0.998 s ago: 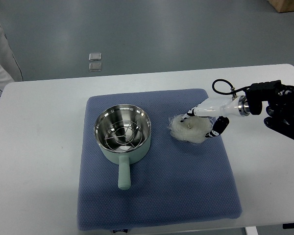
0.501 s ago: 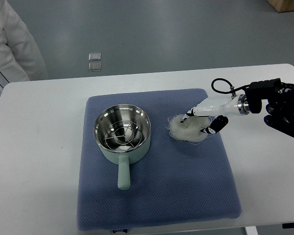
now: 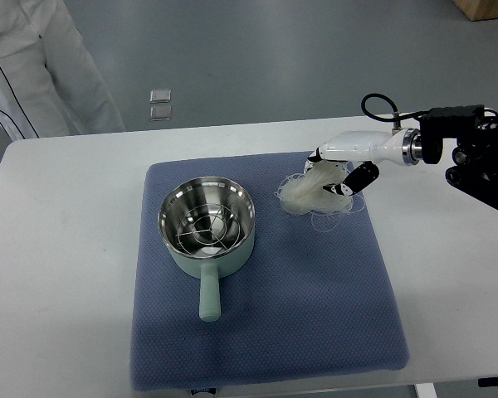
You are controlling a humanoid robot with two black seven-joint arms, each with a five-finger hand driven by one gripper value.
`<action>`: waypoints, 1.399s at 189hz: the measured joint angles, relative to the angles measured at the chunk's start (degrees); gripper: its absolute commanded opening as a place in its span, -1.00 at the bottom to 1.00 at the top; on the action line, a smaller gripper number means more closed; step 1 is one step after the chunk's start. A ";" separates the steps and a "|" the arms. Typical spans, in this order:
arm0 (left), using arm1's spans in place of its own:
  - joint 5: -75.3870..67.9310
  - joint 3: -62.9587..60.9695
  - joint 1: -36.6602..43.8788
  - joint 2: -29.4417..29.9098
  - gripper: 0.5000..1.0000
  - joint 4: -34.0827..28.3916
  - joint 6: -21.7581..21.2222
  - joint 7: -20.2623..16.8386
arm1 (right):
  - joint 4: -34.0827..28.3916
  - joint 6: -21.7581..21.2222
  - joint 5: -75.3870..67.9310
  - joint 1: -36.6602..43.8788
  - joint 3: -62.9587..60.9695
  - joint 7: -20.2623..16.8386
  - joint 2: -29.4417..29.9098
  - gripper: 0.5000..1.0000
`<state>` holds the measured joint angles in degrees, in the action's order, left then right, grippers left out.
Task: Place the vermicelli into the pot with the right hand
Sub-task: 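Lift the vermicelli with the right hand and carry it over the pot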
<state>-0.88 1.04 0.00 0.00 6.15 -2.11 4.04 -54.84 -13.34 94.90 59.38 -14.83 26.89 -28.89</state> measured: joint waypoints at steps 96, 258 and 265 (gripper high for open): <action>0.00 -0.08 0.00 0.00 1.00 0.00 0.00 0.00 | 0.22 -2.49 -0.27 9.69 -2.93 -0.37 0.80 -1.00; 0.00 -0.06 0.02 0.00 1.00 -0.01 0.00 0.00 | 0.07 -2.67 -5.33 12.01 -2.87 -0.26 16.95 -1.00; 0.00 -0.06 0.03 0.00 1.00 -0.01 0.00 0.00 | 0.07 -2.67 -5.29 11.32 -2.83 -0.26 17.37 -1.00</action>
<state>-0.88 0.98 0.03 0.00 6.14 -2.11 4.04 -54.78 -16.01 89.62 70.70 -17.66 26.63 -11.52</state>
